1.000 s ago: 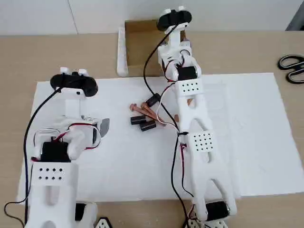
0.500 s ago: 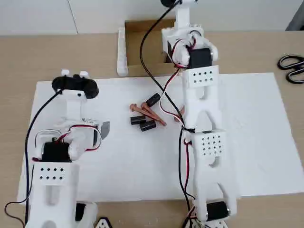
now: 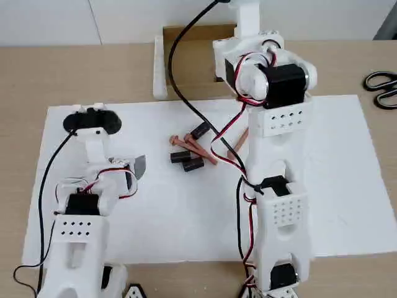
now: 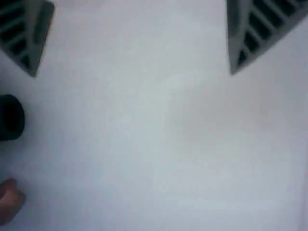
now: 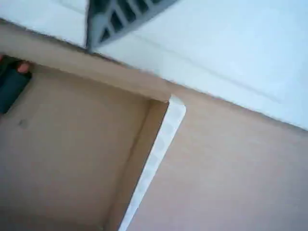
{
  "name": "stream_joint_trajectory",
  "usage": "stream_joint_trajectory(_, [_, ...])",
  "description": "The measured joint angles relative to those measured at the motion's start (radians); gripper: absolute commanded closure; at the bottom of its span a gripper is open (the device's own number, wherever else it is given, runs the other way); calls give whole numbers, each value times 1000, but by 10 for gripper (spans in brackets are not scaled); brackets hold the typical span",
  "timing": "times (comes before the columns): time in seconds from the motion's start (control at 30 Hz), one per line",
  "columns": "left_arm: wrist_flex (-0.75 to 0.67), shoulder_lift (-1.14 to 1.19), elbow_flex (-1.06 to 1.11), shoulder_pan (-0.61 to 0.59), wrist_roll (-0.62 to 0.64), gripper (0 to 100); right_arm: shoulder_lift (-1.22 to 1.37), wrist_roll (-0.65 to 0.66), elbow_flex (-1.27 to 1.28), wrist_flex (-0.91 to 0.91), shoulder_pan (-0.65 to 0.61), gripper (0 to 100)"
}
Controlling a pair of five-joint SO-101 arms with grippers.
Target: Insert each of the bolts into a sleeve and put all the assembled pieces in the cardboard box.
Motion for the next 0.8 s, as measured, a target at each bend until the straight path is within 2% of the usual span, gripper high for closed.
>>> stream_joint_trajectory(0.17, [-101, 0, 95, 0, 9, 757, -71, 0, 224, 2, -14, 768])
stream_joint_trajectory(0.33, [-215, 0, 172, 0, 9, 757, -236, 0, 542, 2, -86, 768])
stream_joint_trajectory(0.47, [-233, 0, 172, 0, 11, 757, -298, 0, 763, 2, -121, 768])
stream_joint_trajectory(0.67, [-236, 0, 172, 0, 11, 757, -298, -8, 829, -23, -133, 768])
stream_joint_trajectory(0.8, [-236, 0, 172, 0, 12, 757, -265, -152, 832, -78, -132, 768])
